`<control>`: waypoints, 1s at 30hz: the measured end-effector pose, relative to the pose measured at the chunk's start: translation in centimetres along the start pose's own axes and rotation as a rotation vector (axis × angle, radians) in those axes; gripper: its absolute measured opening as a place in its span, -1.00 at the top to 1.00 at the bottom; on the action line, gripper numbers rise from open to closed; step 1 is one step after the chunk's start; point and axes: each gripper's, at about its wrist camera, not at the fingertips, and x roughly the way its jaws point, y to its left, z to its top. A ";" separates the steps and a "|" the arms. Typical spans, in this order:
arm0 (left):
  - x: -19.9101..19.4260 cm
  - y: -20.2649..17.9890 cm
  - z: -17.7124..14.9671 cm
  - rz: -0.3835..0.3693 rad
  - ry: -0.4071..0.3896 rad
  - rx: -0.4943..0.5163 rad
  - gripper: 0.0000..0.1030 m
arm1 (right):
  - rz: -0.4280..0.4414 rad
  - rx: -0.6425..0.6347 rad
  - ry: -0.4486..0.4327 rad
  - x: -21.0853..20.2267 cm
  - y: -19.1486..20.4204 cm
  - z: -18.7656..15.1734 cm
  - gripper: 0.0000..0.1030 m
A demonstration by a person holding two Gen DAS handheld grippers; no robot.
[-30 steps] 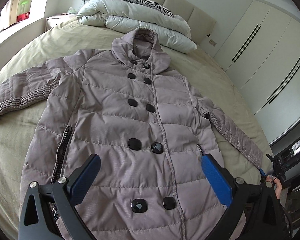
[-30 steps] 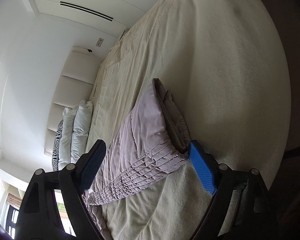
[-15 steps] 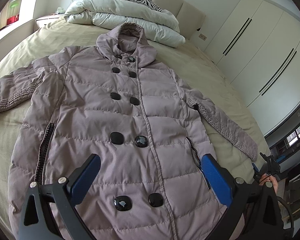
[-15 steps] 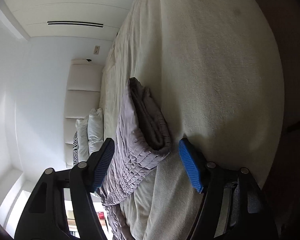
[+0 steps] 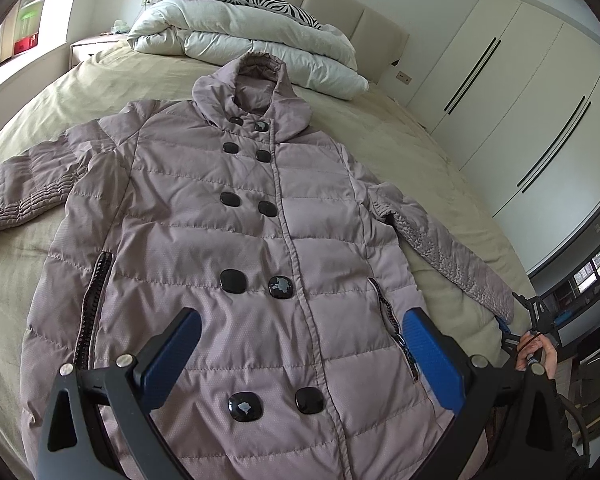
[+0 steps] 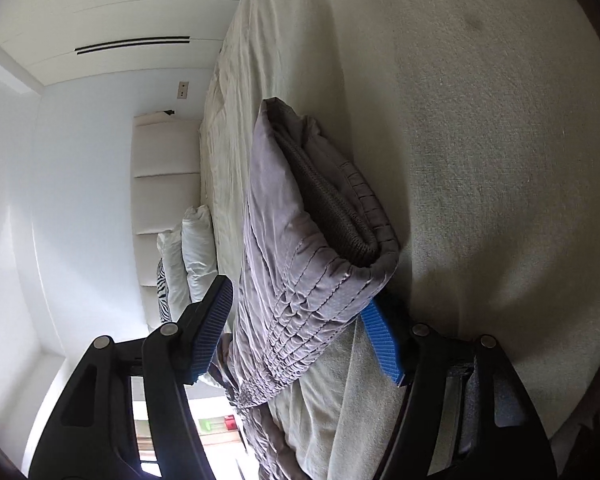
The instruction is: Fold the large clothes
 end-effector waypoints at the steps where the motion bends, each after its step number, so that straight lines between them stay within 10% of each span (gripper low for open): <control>1: 0.1 0.0 0.0 -0.001 0.002 -0.002 -1.00 | 0.004 0.023 -0.014 0.0 0.0 0.0 -0.25; 5: 0.5 -0.2 -0.1 -0.009 0.012 0.005 -1.00 | -0.032 -0.045 -0.078 1.0 1.4 0.3 -0.25; 9: 0.4 0.0 0.0 -0.009 0.004 0.008 -1.00 | -0.182 -0.216 -0.095 3.7 4.9 -0.3 0.52; 14: 0.3 1.5 0.6 -0.008 -0.010 -0.028 -1.00 | -0.226 -0.552 -0.116 4.3 13.5 -5.9 0.65; 22: -0.9 5.5 1.1 -0.017 -0.059 -0.108 -1.00 | -0.075 -1.087 0.136 11.2 28.1 -26.0 0.66; 30: -2.2 12.2 1.1 0.004 -0.088 -0.219 -1.00 | -0.169 -1.337 0.470 24.1 25.6 -47.6 0.58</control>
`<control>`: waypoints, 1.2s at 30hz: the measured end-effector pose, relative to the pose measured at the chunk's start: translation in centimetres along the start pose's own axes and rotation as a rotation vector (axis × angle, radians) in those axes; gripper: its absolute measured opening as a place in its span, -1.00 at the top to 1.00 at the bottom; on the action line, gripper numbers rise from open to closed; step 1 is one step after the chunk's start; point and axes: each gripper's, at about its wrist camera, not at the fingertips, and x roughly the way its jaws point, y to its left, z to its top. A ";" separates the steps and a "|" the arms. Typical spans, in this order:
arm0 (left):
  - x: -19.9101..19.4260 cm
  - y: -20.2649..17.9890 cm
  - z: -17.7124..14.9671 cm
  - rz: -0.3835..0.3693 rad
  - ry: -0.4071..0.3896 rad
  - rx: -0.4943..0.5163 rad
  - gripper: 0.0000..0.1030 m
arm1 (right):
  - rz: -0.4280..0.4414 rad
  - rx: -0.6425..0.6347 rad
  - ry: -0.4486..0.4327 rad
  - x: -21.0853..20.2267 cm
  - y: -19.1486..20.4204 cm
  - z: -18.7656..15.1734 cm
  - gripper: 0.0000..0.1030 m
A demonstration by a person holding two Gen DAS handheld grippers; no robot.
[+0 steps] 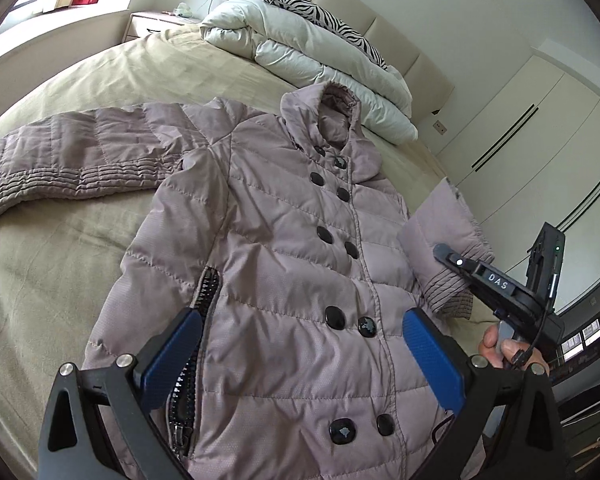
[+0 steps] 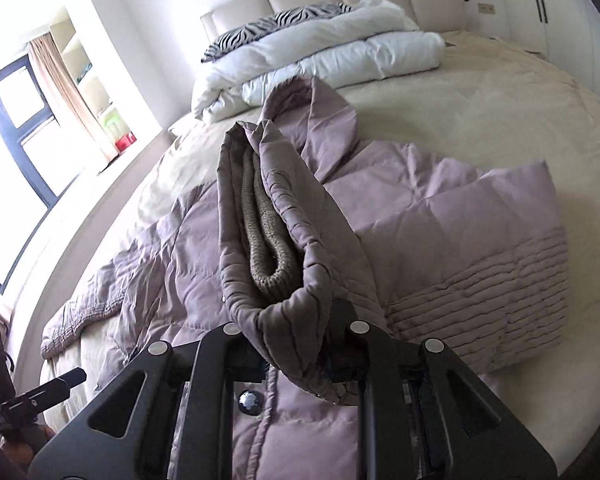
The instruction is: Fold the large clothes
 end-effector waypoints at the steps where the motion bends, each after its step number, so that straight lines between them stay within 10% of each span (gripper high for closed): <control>1: 0.1 0.7 0.1 0.003 0.001 -0.011 -1.00 | 0.002 -0.015 0.039 1.9 0.9 -0.5 0.52; 7: 1.6 2.5 1.2 -0.005 0.019 -0.046 -1.00 | 0.057 -0.130 0.060 3.9 4.7 -10.1 -0.46; 17: 11.8 -4.7 3.8 -0.115 0.221 0.039 -0.97 | 0.262 0.145 -0.055 -7.1 -2.3 -12.1 -0.46; 22: 17.5 -7.1 3.9 -0.090 0.331 0.059 -0.60 | 0.303 0.303 -0.046 -9.5 -8.1 -13.1 -0.46; 28: 19.2 -8.1 4.7 -0.085 0.327 0.090 0.40 | 0.308 0.394 -0.034 -9.5 -12.2 -14.9 -0.46; 36: 12.3 -8.7 11.7 -0.182 0.137 0.084 0.64 | 0.398 0.532 -0.062 -9.2 -15.1 -14.7 -0.46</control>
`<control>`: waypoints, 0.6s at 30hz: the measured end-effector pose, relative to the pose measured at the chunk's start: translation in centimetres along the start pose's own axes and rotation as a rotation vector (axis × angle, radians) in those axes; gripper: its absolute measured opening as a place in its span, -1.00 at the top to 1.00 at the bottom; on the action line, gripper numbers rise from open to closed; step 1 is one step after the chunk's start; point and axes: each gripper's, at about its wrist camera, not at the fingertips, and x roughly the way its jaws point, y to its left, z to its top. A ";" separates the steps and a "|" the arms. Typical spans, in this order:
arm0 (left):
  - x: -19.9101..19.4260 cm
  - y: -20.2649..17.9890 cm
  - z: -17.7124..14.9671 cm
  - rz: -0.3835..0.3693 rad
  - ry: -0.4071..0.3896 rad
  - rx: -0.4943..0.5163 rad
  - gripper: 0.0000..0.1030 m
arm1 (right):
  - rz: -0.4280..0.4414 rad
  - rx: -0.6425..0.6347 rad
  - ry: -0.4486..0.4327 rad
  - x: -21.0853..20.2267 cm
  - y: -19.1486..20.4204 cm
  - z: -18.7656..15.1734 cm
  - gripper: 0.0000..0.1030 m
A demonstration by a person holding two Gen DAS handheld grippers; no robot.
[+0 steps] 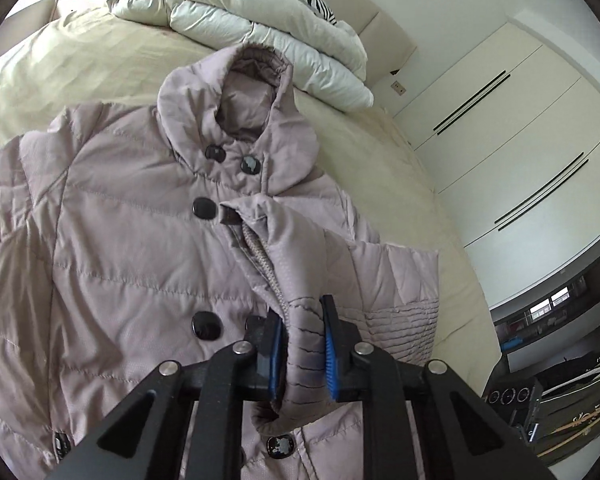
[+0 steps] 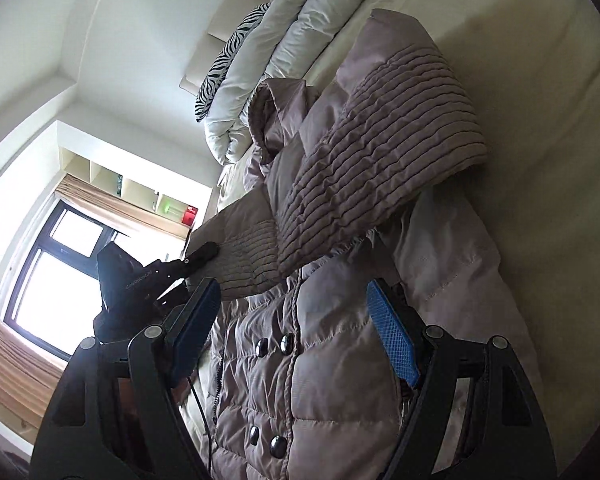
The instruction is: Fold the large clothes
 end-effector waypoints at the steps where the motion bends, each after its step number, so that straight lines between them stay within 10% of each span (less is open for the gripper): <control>1: -1.2 0.1 1.0 -0.003 -0.028 0.004 0.64 | 0.020 0.037 -0.003 0.1 -0.4 0.4 -0.46; 10: -7.0 3.8 5.3 0.033 -0.156 -0.049 0.64 | 0.223 0.461 -0.014 5.3 -6.1 2.2 -0.46; 18: -8.2 8.6 5.4 0.062 -0.188 -0.139 0.64 | 0.293 0.586 -0.085 10.2 -7.5 3.5 -0.47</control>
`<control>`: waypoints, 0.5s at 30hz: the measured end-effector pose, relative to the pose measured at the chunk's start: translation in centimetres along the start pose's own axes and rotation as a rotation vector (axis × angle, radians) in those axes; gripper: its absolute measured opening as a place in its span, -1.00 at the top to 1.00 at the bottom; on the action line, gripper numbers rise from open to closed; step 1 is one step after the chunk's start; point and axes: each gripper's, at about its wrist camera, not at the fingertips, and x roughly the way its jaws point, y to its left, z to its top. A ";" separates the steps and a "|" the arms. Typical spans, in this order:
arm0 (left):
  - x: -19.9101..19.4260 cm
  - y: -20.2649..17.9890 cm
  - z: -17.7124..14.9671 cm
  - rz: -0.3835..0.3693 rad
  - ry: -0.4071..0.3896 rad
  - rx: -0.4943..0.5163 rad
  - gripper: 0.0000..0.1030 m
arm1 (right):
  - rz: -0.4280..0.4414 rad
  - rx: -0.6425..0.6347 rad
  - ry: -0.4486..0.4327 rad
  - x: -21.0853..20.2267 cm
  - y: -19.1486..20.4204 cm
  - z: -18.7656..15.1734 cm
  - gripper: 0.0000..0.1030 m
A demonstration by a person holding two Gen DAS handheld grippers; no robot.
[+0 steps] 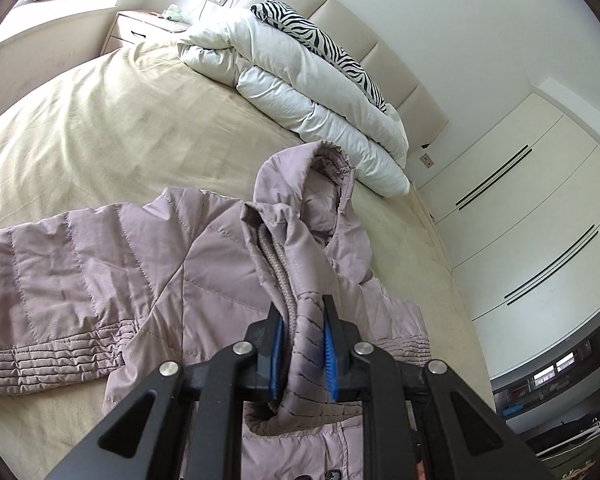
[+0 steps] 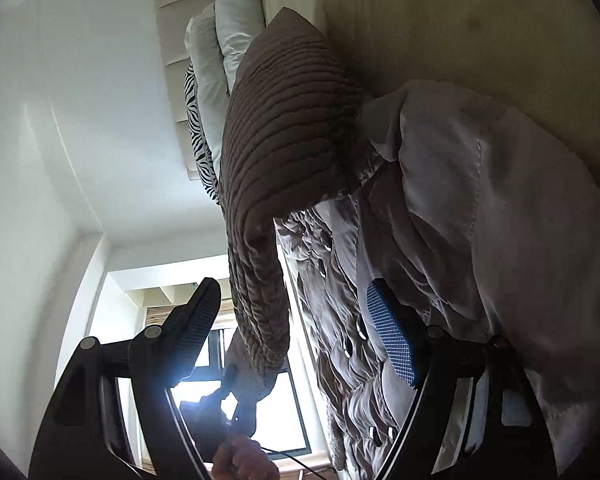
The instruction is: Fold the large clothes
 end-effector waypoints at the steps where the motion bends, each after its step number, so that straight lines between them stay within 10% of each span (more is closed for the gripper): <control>1: -0.1 0.4 0.2 0.000 -0.008 -0.006 0.64 | 0.005 -0.015 -0.010 0.6 0.6 0.5 -0.47; 15: -0.1 4.0 1.8 0.030 -0.035 -0.055 0.64 | -0.078 -0.078 -0.158 3.3 1.7 3.6 -0.46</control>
